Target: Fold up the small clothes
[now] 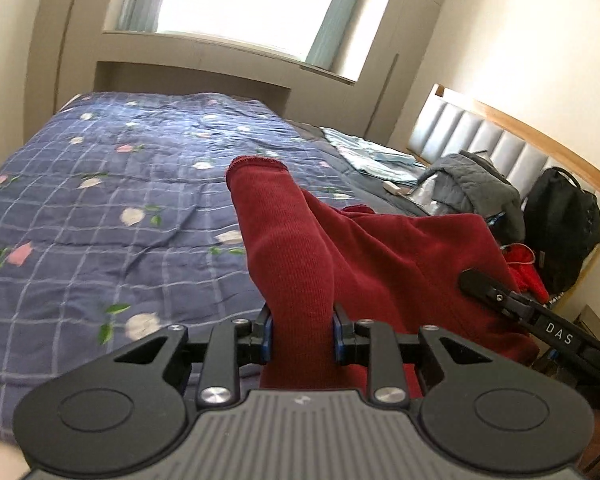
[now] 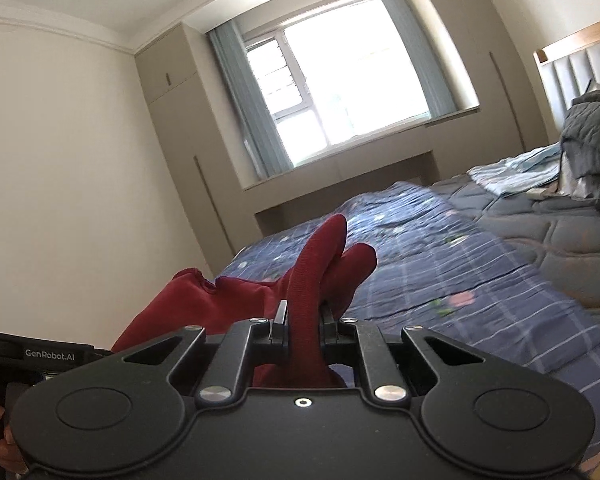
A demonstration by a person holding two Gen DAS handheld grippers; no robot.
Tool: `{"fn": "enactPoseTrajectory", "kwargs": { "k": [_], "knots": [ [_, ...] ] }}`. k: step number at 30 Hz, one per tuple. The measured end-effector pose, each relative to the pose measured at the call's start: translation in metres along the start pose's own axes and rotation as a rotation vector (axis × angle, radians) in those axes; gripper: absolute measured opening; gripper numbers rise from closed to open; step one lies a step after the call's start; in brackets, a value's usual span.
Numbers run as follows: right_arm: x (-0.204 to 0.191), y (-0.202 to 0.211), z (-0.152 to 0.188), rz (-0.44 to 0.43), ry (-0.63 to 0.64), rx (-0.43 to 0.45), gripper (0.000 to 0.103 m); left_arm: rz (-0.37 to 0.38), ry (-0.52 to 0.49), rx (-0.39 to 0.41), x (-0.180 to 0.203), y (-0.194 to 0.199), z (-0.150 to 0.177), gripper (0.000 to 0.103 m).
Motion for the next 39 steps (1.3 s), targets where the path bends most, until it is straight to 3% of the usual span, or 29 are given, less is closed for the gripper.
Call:
{"fn": "enactPoseTrajectory", "kwargs": {
  "k": [8,12,17,22,26,32,39],
  "knots": [
    [-0.050,-0.055,0.029,-0.078,0.060,-0.137,0.013,-0.066,0.161,-0.026,-0.076,0.007,0.024,0.029],
    [-0.076,-0.096,0.040,-0.140,0.097,-0.208,0.013,-0.120,0.216,-0.025,-0.114,0.009,0.021,0.029],
    [-0.108,-0.151,0.040,-0.218,0.145,-0.247,0.013,-0.186,0.260,-0.016,-0.163,0.001,-0.002,0.029],
    [-0.133,-0.218,0.025,-0.263,0.168,-0.233,0.013,-0.231,0.273,0.015,-0.205,-0.024,-0.047,0.029],
    [-0.132,-0.272,0.002,-0.258,0.143,-0.207,0.013,-0.239,0.267,0.037,-0.228,-0.056,-0.086,0.029],
    [-0.113,-0.330,-0.024,-0.197,0.113,-0.188,0.013,-0.183,0.275,0.033,-0.252,-0.117,-0.129,0.029],
    [-0.078,-0.381,-0.032,-0.122,0.087,-0.195,0.013,-0.155,0.268,-0.005,-0.263,-0.184,-0.147,0.029]
  ]
}}
Point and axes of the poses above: each gripper's, at about its wrist camera, not at the fingertips, and y roughly against the way its jaws point, x to its right, z to its underside, the point moved 3 cm from there along -y, roughly the way its jaws point, and after that the axes turned 5 degrees about -x, right-handed, at the moved point
